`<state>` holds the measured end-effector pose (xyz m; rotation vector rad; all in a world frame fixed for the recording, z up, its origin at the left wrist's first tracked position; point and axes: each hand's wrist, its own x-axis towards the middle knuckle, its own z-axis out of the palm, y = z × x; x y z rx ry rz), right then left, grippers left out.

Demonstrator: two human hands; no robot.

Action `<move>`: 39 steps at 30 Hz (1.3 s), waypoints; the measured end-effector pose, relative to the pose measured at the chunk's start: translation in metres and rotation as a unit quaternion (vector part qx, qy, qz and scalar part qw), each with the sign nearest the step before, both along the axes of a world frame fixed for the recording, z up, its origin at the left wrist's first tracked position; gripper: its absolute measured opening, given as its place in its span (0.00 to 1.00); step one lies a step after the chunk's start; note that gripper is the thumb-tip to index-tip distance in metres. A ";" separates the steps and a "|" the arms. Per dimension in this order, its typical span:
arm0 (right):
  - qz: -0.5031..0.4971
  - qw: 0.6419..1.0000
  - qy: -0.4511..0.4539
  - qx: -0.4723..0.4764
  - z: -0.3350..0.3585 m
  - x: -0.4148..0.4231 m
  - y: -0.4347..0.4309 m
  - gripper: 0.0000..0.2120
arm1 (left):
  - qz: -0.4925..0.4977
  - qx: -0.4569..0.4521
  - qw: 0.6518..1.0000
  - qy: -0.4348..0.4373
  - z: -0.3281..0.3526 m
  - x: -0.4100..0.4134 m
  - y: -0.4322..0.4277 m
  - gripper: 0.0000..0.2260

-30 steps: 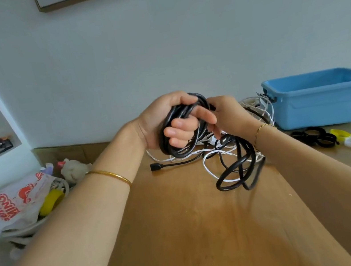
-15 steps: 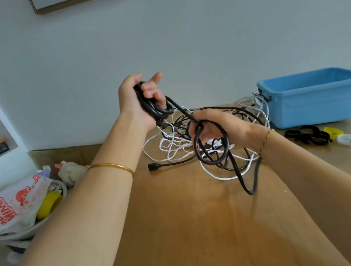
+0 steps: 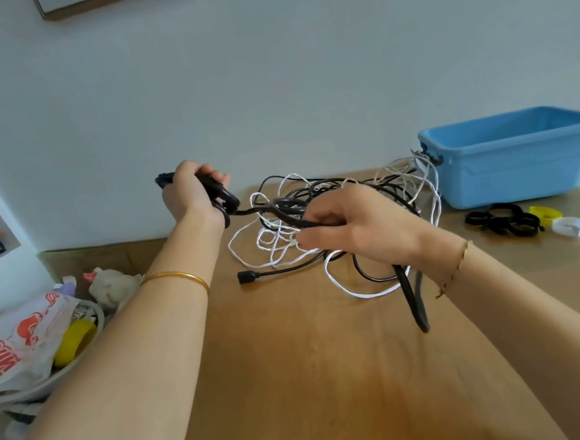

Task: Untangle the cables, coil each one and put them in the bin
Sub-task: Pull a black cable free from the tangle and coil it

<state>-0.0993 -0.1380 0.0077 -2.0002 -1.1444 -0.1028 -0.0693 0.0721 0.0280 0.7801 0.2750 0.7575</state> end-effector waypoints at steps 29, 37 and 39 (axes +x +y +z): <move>-0.243 0.955 -0.040 0.164 0.018 0.086 0.006 0.14 | -0.720 0.287 0.627 0.074 0.003 -0.033 -0.033 0.38; -0.257 0.954 -0.042 0.147 0.011 0.094 -0.004 0.13 | -0.761 0.204 0.615 0.032 -0.003 -0.029 -0.015 0.38; -0.261 0.953 -0.028 0.149 0.010 0.098 -0.007 0.14 | -0.742 0.215 0.633 0.043 -0.001 -0.030 -0.013 0.34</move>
